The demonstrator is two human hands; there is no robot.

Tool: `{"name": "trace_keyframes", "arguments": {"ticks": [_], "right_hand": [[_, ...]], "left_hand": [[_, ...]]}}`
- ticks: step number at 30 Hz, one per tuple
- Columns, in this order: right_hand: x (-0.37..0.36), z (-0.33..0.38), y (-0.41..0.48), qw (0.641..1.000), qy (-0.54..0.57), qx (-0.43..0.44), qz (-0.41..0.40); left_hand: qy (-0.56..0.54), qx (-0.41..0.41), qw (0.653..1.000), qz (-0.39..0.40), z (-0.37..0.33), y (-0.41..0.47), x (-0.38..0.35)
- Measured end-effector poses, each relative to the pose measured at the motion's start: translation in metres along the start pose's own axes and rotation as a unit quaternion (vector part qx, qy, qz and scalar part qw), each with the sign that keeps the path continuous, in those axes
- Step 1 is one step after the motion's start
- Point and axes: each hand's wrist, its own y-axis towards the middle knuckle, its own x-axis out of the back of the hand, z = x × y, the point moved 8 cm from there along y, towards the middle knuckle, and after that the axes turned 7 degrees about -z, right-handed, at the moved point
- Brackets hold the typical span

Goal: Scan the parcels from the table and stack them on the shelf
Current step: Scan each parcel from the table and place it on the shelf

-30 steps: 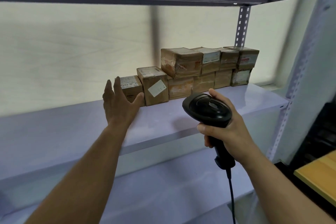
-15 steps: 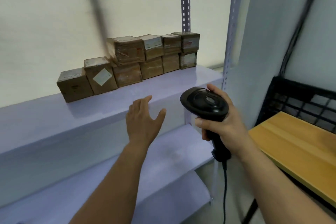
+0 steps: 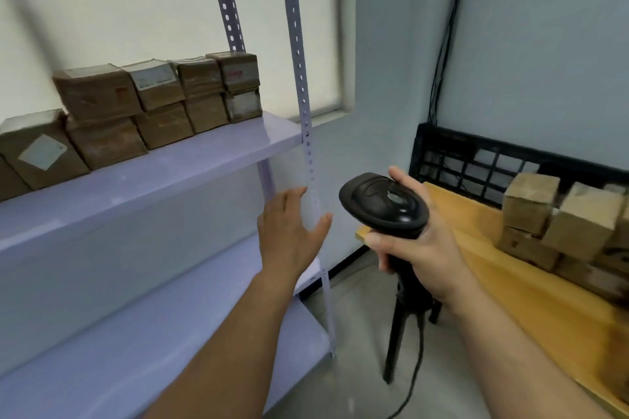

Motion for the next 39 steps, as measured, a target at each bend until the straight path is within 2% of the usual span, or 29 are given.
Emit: {"name": "trace_keyframes", "arguments": {"ticks": [7, 20, 31, 39], "right_hand": [[0.087, 0.015, -0.014, 0.999, -0.033, 0.011, -0.029], [0.215, 0.007, -0.002, 0.984, -0.085, 0.007, -0.157], [0.309, -0.020, 0.051, 0.954, -0.131, -0.015, -0.269], [0.361, -0.046, 0.058, 0.921, -0.148, -0.047, -0.357]], "left_hand": [[-0.039, -0.021, 0.999, 0.028, -0.080, -0.016, -0.056], [-0.097, -0.108, 0.982, 0.122, -0.188, 0.002, -0.173], [-0.131, -0.159, 0.951, 0.233, -0.251, 0.048, -0.309], [-0.111, -0.175, 0.916, 0.342, -0.296, 0.056, -0.404]]}}
